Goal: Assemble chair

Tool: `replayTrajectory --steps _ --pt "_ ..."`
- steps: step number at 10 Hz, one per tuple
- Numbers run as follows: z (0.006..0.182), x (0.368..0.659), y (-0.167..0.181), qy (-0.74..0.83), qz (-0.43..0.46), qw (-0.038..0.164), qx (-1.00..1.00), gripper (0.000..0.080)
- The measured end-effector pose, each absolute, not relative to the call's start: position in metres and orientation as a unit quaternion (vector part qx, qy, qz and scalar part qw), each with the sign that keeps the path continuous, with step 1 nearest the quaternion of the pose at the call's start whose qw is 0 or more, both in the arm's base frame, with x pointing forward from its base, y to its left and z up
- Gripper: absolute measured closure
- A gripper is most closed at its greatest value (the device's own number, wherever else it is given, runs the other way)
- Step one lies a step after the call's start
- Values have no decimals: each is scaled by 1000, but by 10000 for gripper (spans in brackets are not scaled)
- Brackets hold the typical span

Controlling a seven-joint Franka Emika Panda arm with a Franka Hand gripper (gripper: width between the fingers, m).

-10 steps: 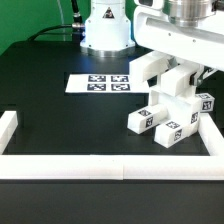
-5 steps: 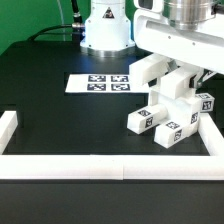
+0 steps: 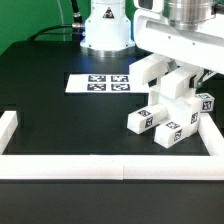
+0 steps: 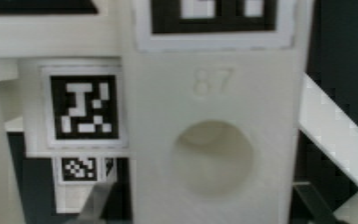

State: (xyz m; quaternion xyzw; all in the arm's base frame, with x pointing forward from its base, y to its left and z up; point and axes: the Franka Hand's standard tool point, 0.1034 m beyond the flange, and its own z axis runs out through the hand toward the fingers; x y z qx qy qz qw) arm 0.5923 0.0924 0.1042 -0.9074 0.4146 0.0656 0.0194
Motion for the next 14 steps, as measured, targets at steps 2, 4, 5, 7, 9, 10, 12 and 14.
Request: replayTrajectory --steps 2,4,5,7,9,10,12,14 --pt "104 593 92 416 62 20 -907 509" --pt "104 596 96 419 48 25 -906 509" --pt "104 597 96 419 46 25 -907 509" --pt "104 597 96 419 46 25 -906 509" --pt "104 597 96 419 46 25 -907 509" --pt "104 597 96 419 46 25 -907 509" --pt "102 598 95 417 42 25 -908 509" --pt "98 597 95 415 43 23 -909 509"
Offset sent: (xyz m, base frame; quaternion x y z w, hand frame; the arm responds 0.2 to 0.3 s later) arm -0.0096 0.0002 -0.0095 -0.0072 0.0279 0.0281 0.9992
